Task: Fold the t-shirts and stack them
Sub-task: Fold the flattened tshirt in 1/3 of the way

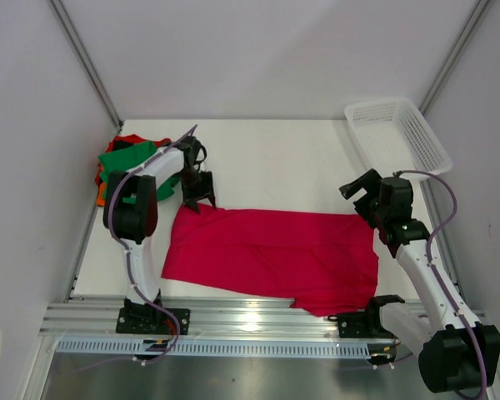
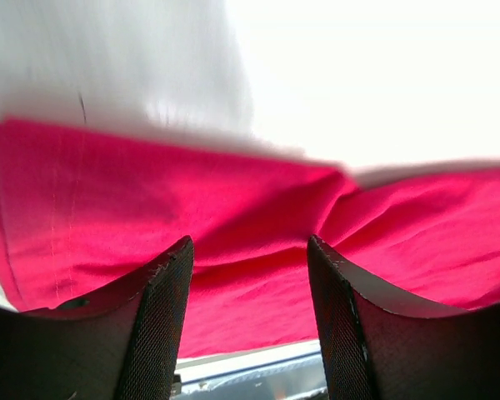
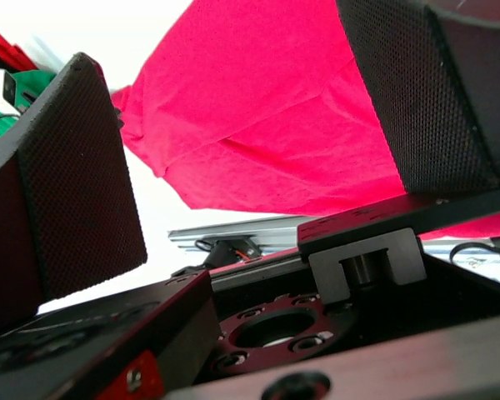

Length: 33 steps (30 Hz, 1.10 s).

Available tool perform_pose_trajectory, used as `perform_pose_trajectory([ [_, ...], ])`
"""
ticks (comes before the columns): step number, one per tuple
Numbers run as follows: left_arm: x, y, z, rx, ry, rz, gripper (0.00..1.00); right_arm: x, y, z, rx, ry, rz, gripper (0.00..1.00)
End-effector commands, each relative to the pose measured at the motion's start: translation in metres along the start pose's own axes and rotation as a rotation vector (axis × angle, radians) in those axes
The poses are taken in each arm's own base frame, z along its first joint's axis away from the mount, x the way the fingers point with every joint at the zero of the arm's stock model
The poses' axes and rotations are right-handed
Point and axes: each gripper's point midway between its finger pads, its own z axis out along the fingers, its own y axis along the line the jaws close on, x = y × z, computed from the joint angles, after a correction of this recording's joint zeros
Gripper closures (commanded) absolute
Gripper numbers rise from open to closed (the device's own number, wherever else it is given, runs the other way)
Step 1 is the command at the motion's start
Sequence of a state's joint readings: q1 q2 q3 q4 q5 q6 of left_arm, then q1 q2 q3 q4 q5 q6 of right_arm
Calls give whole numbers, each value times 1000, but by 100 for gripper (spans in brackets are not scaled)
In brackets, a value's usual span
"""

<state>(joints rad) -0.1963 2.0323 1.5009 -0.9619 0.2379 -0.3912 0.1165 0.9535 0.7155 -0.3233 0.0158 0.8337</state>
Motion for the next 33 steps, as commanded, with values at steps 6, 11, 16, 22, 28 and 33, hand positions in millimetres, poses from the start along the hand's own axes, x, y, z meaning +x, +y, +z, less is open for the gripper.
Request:
perform_pose_trajectory([
  [6,-21,-6,-7,-24,-22,1,40,-28,18,-11,-31,-77,-12,1],
  [11,-8,2,-17,-54,9,-12,40,-29,18,-17,-29,-75,11,1],
  [16,0,10,-25,-80,-20,-5,39,-23,14,-21,-20,-61,44,1],
  [22,-18,21,-20,-158,-45,-3,40,-22,14,-21,-21,-62,58,1],
  [28,-25,17,-14,-119,-46,-10,39,-30,16,-28,-16,-89,43,1],
  [33,-24,17,-7,-96,-14,-12,39,-31,14,-29,-13,-91,44,1],
])
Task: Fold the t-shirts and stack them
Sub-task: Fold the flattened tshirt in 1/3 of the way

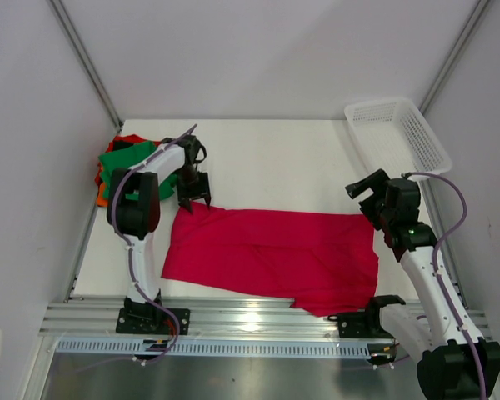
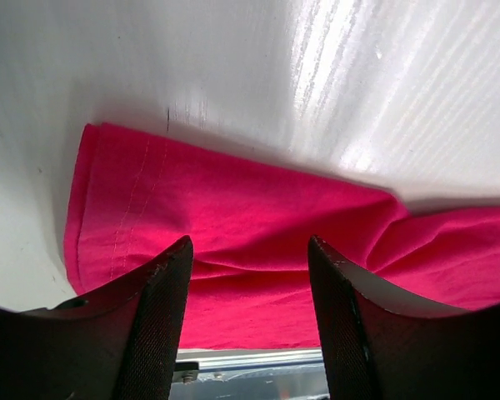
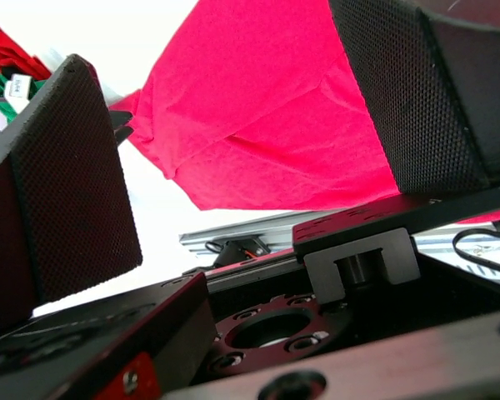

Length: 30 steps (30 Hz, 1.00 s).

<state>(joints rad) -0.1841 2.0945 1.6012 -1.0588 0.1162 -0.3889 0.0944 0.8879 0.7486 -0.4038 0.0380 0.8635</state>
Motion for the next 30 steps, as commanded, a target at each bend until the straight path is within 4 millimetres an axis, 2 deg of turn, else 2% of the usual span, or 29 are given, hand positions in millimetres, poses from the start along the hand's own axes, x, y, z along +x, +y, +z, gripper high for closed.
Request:
perform_pose_trajectory([
  [1,-12,-3,-4,41,-9,-1,39,-17,13,-8,-25,-48,6,1],
  [9,-15,0,-4,77,70,-20,38,-19,17,-4,-40,-48,17,1],
  [14,-26,1,-8,136,88,-60,38,-23,20,-4,-49,-59,22,1],
  [19,-26,-1,-7,170,115,-72,37,-30,23,-6,-53,-76,22,1],
  [30,-46,0,-9,186,105,-103,38,-51,40,-10,-72,-108,-4,1],
])
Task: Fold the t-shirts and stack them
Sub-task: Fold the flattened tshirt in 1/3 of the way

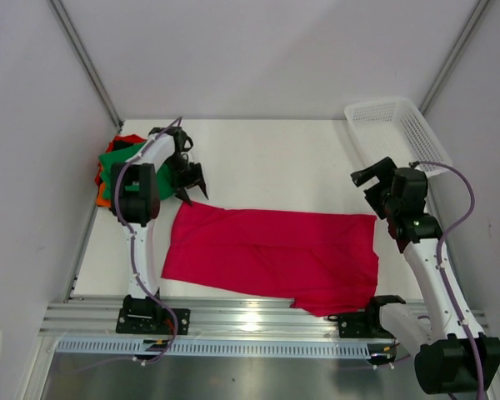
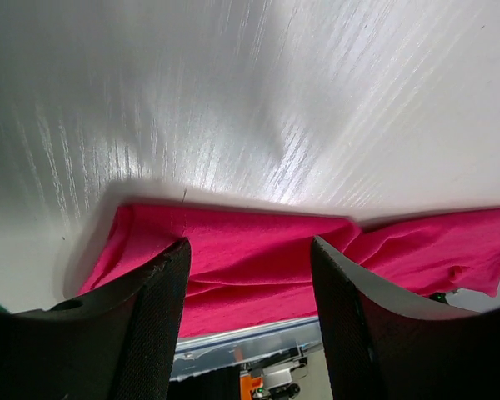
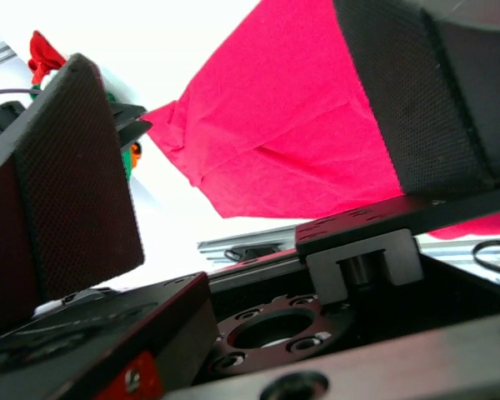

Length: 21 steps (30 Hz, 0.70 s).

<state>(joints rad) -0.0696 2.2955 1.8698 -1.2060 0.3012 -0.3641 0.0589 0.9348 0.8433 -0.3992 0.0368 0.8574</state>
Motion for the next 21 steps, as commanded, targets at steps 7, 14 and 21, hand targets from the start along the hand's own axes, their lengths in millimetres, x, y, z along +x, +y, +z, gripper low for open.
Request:
perform_pose_trajectory([
  [7,-22,-3,-16,24,-28,2,38,-35,26,-12,-54,-76,-22,1],
  [14,-9,-7,-43,33,-65,48,38,-34,28,-11,-55,-58,-34,1],
  [21,-5,4,-43,-30,-65,74,38,-15,20,0,-60,13,-21,0],
])
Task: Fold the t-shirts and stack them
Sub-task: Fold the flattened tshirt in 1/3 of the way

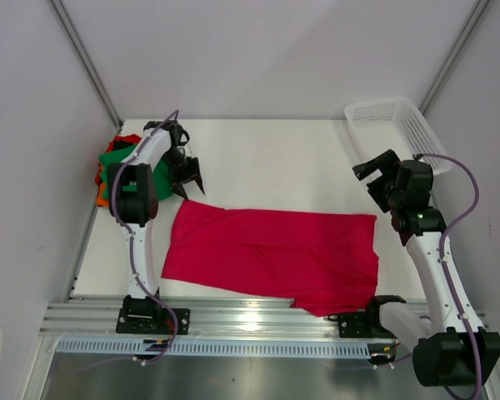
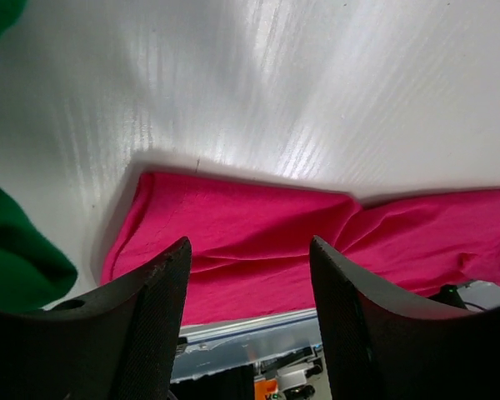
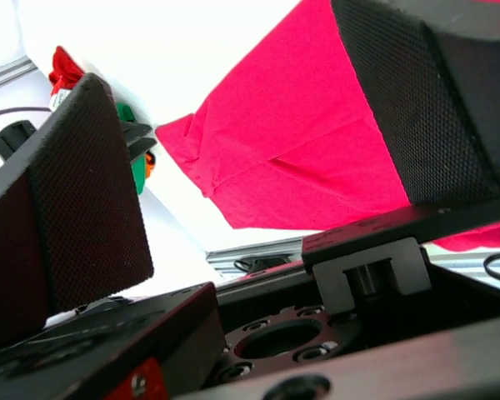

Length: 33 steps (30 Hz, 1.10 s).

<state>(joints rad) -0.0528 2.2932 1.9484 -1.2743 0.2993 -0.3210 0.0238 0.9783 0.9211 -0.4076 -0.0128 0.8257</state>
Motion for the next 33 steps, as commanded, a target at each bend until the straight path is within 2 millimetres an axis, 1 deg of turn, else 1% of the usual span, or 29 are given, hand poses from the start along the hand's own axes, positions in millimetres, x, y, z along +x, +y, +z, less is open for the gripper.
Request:
perform_pose_trajectory([
  [1,-1,8,-20,-63,-46,45,38,5,2,1,-27,20,-4,1],
  [3,-1,22,-11,-102,-26,29,39,5,2,1,-27,18,-6,1],
  [6,1,23,-2,-68,-5,18,39,5,-1,1,-19,13,-14,1],
  [10,5,28,9,-66,22,23,39,5,-6,3,-6,14,-16,1],
  [16,-4,31,6,-68,10,6,39,5,-2,9,-19,26,-14,1],
  [21,-2,30,4,-57,1,-4,39,3,0,13,-19,26,-25,1],
  [23,-5,29,4,-52,-10,-2,39,4,-1,15,-18,29,-25,1],
  [24,-1,30,6,-55,9,-7,39,4,-1,14,-20,30,-24,1],
  [26,-2,30,7,-54,8,-7,39,4,-2,15,-19,29,-27,0],
  [30,-3,33,-2,-84,-21,3,39,2,-1,16,-32,13,-54,1],
  [33,-3,39,-13,-120,-60,29,39,0,-2,16,-49,-8,-97,1],
])
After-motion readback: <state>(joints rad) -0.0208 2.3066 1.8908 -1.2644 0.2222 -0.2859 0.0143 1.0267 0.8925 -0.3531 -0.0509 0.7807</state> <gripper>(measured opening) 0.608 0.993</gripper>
